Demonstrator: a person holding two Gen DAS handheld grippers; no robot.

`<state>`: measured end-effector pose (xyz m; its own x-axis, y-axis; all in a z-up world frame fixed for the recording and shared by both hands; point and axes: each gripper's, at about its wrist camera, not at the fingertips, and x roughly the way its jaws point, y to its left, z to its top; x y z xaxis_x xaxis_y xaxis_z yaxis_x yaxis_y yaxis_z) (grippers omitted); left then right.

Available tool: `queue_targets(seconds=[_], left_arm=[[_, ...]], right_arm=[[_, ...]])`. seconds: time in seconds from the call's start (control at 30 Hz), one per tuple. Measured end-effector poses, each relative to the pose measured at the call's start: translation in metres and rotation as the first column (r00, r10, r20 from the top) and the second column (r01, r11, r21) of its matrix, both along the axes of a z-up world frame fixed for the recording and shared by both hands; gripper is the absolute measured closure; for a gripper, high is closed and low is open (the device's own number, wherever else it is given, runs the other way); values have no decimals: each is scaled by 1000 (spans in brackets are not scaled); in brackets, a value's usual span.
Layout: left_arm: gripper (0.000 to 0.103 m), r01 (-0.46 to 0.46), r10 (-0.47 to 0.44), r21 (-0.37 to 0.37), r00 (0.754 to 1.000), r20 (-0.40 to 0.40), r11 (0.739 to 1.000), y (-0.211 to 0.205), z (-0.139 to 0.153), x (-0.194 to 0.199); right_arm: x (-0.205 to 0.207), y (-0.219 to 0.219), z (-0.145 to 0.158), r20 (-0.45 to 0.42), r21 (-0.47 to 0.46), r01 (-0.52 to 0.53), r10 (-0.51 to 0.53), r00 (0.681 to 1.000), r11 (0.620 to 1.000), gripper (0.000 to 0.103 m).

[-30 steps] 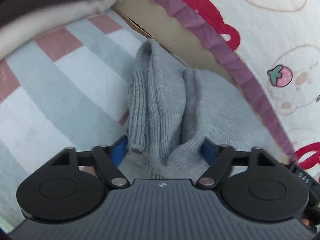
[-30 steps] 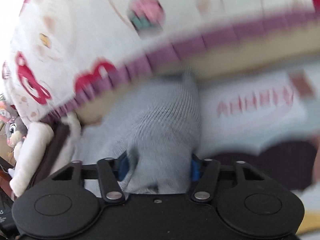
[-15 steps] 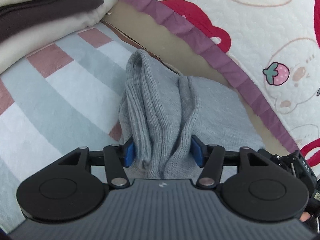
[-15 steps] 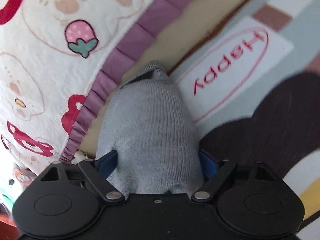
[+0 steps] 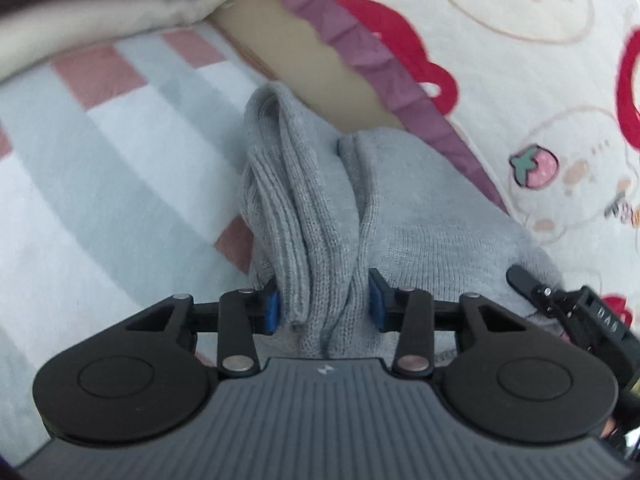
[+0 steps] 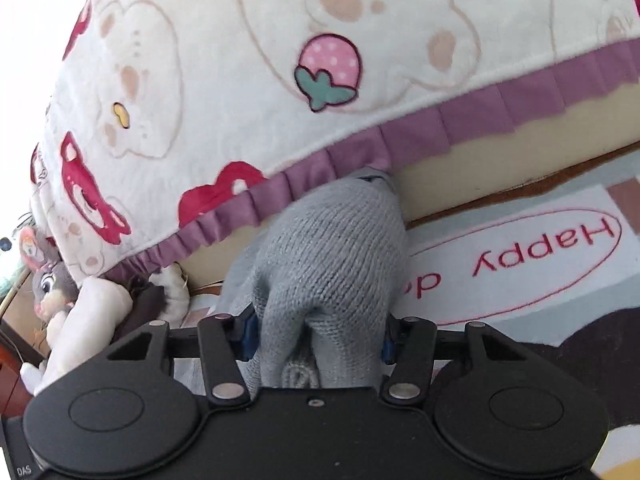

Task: Fold clothes
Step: 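Lift the sweater bundle with both grippers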

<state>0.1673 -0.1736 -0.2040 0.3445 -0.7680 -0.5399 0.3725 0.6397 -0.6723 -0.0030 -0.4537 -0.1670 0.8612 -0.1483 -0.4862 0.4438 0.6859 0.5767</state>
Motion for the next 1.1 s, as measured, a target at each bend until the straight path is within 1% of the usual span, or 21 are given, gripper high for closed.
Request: queue_targets(seconds=[0.03,0.1,0.13,0.2,0.27,0.33,0.4,0.43,0.47,0.5,0.53,0.6,0.63,0.7,0.73,0.83,0.87,0.93,1.0,1.03,1.1], left_arm=[[62,-4,4,-4,1000,-2,1000,-1,-1,0],[52,0,-1,-18,1000,-21,1000,-4,-5,1],[50,8,-9,-27,999,-32,1000,-6,-7,4],[44,20,-23,-51,998,-56,998,-8,-11,9],[41,13,-22,-99,996,-90,995,-6,-17,16],[36,-14,-4,-159,994,-114,987,-3,-26,18],[36,-27,9,-189,996,-94,982,-5,-32,14],[40,-15,4,-171,998,-66,985,-8,-30,11],[52,-2,-3,-138,999,-35,990,-10,-26,8],[61,5,-6,-110,1000,-11,994,-12,-22,4],[63,-2,2,-98,1000,-4,995,-11,-15,2],[67,-18,18,-80,1000,5,997,-8,1,-6],[67,-9,10,-52,999,36,999,-9,13,-14],[67,4,-4,2,997,75,1000,-11,30,-27],[67,6,-7,25,998,61,1000,-16,28,-30],[66,11,-12,78,1000,19,997,-27,21,-36],[63,11,-12,70,1000,7,997,-28,14,-36],[57,-1,2,24,999,-40,1000,-26,6,-31],[46,-22,17,-36,992,-127,999,-24,-3,-20],[46,-28,18,-62,988,-156,998,-23,-8,-17],[47,-26,6,-106,983,-183,994,-24,-17,-12]], right_arm=[[-1,-7,-7,-17,42,22,-22,1000,999,44],[-8,-23,-23,-33,172,70,-66,997,983,40],[-10,-29,-30,-38,227,88,-81,996,970,38],[-11,-34,-38,-23,296,88,-85,996,951,32],[-11,-38,-46,-9,352,84,-87,996,932,15],[-4,-34,-49,2,337,66,-71,997,939,7],[2,-31,-52,13,322,48,-55,998,946,7],[6,-29,-53,19,314,38,-47,999,949,14],[9,-27,-54,24,306,29,-39,999,952,29],[12,-24,-51,27,275,13,-21,999,961,35],[12,-17,-38,30,196,-17,12,999,980,41],[4,-5,-17,72,128,-47,38,997,991,43],[-2,-1,-9,86,111,-55,45,995,992,43],[-12,3,-2,79,95,-64,56,995,993,43],[-15,3,-2,68,95,-62,55,996,994,43],[-12,-14,-24,-36,184,19,-12,999,983,41],[-11,-19,-32,-60,219,47,-35,998,975,38],[-13,-28,-41,-41,285,70,-61,997,956,34],[-6,-31,-47,-33,302,70,-63,997,951,19],[-1,-33,-53,-35,314,82,-75,997,946,13],[1,-33,-62,-21,328,102,-101,995,939,15]])
